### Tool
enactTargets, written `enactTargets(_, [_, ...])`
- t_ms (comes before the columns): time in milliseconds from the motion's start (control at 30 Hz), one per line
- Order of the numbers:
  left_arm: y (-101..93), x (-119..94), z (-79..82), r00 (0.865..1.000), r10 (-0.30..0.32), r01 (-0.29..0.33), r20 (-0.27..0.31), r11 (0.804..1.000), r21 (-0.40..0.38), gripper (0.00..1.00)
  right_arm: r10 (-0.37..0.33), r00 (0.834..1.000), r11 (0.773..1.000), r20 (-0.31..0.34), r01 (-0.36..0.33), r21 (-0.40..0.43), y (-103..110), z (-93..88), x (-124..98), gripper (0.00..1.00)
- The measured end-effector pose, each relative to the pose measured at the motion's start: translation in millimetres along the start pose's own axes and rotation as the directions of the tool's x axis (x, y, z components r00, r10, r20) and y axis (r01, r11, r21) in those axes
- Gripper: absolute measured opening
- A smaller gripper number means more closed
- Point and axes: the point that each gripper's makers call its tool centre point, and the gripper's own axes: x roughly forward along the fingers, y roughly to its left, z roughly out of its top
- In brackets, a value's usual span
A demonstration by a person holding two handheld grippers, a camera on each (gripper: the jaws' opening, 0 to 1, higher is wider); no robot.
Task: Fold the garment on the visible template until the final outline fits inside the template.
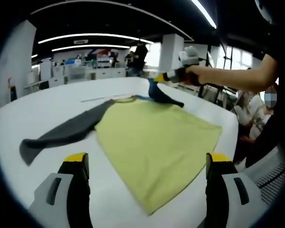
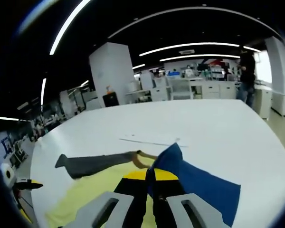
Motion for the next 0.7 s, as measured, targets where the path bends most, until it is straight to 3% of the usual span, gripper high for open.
enactTargets(700, [-3.3,-2.9,-1.4,1.000,0.009,-0.009,0.002,1.000,-0.008,0.99,0.087,0.996,0.995,-0.021,-0.088,-0.041,47.7,2.8,30.4,0.00])
